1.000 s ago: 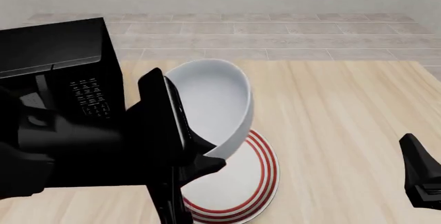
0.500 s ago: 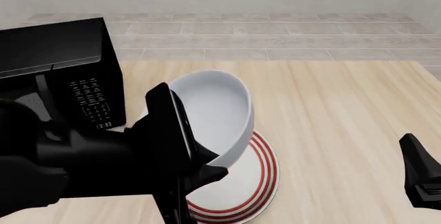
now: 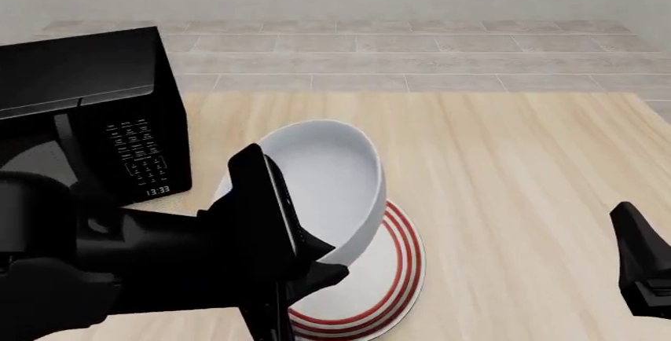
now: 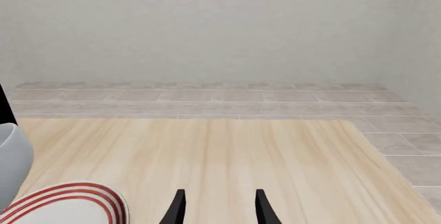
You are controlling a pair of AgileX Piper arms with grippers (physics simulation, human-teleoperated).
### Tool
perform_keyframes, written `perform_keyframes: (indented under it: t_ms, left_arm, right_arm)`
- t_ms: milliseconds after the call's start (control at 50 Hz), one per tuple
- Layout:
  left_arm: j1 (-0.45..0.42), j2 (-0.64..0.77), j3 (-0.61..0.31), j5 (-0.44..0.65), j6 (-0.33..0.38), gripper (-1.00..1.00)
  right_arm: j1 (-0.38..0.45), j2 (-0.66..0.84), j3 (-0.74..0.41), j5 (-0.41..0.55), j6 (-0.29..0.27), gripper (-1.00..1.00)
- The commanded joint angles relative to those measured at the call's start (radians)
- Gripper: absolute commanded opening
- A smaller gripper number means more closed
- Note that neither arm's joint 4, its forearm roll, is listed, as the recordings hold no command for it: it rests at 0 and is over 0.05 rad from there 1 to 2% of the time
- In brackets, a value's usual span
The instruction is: Pick up the white bowl and put it on the plate.
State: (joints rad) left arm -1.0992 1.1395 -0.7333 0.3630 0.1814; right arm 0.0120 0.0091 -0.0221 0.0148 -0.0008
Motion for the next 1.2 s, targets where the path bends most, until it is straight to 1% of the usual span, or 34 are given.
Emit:
perform_keyframes:
  t_ms: [20,600,980,1100,1200]
  left_arm:
    - [0.002,0.003,0.027,-0.042,-0.01,-1.0]
    - [-0.017,0.041,0.092,-0.121,-0.047,-1.0]
    - [-0.016,0.091,0.106,-0.167,-0.06,-1.0]
    - [0.002,0.109,0.098,-0.172,-0.05,-1.0]
    - [0.002,0.126,0.107,-0.192,-0.058,-1.0]
  right_arm:
    - [0.001,-0.005,-0.007,0.012,0.0,1.0]
    - [0.001,0.013,0.013,-0.026,0.0,1.0]
    - [0.001,0.005,0.011,-0.016,0.0,1.0]
    - [0.001,0.006,0.011,-0.016,0.0,1.0]
    - [0.001,0.005,0.011,-0.016,0.0,1.0]
